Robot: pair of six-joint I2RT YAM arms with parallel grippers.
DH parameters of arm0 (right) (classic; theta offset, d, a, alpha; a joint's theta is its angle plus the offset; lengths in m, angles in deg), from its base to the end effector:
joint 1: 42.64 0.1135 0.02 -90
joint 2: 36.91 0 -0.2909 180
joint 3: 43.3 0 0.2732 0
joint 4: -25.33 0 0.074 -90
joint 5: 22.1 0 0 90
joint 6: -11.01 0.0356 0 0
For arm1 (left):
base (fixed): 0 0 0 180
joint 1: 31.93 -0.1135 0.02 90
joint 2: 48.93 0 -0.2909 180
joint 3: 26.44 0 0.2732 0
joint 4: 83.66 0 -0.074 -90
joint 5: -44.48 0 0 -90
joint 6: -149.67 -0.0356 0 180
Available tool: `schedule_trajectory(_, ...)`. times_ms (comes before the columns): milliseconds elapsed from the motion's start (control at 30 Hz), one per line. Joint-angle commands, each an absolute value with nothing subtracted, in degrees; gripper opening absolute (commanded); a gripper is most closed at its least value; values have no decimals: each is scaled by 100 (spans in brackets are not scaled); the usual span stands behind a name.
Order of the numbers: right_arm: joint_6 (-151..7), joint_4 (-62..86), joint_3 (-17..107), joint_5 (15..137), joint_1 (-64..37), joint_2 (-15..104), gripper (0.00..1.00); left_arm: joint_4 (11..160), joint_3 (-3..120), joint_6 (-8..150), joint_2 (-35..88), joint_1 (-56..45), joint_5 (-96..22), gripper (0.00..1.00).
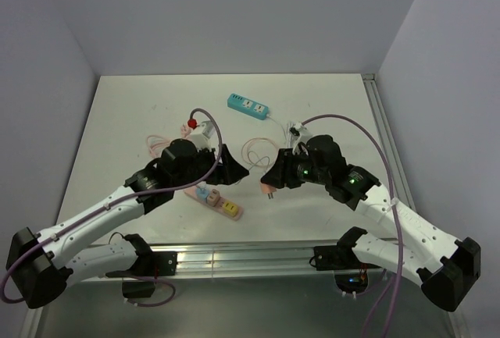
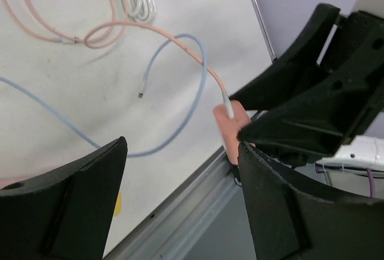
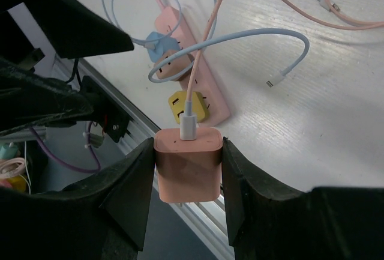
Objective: Insert the plug
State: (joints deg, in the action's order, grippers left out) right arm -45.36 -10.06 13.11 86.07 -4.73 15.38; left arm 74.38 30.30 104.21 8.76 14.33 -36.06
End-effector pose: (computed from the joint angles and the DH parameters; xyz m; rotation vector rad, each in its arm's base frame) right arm 0.1563 0.1358 0.3073 -0.2889 2.2611 1.0413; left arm 0.1605 -0.1761 0.3124 0.1512 2.1623 -1.1475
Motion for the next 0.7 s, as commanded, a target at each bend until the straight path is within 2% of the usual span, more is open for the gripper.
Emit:
schedule_trajectory(0,-4498,-749,1237,8732,-520,1345,0,8013,3168,10248,1153,1474,-3893,80)
schedule_trajectory(233,-4515,-819,1210,8723,-520,1310,0,8313,3221,10274,1698,1474,-3515,77)
schedule_trajectory(433,-4471,-792,1201,8732,-511,1301,0,8295,3291,10239,2085,1491,-3348,63)
schedule_trajectory(467,-4489,-792,1201,8723,-520,1301,0,8278,3335,10239,2129,1491,-3313,54)
schedule_trajectory(533,-4489,-819,1219,8706,-511,1292,0,8278,3414,10230,2253,1500,-3269,45)
schedule_trajectory(567,-4497,-828,1210,8688,-520,1292,0,8251,3449,10230,2279,1491,-3269,32)
schedule_trajectory(600,-4497,-836,1201,8679,-520,1284,0,8234,3536,10239,2340,1491,-3303,22)
schedule_trajectory(633,-4506,-854,1184,8671,-520,1275,0,8216,3590,10256,2358,1500,-3417,1)
schedule_trajectory(667,-4524,-871,1175,8644,-520,1275,0,8138,3660,10282,2410,1491,-3479,0)
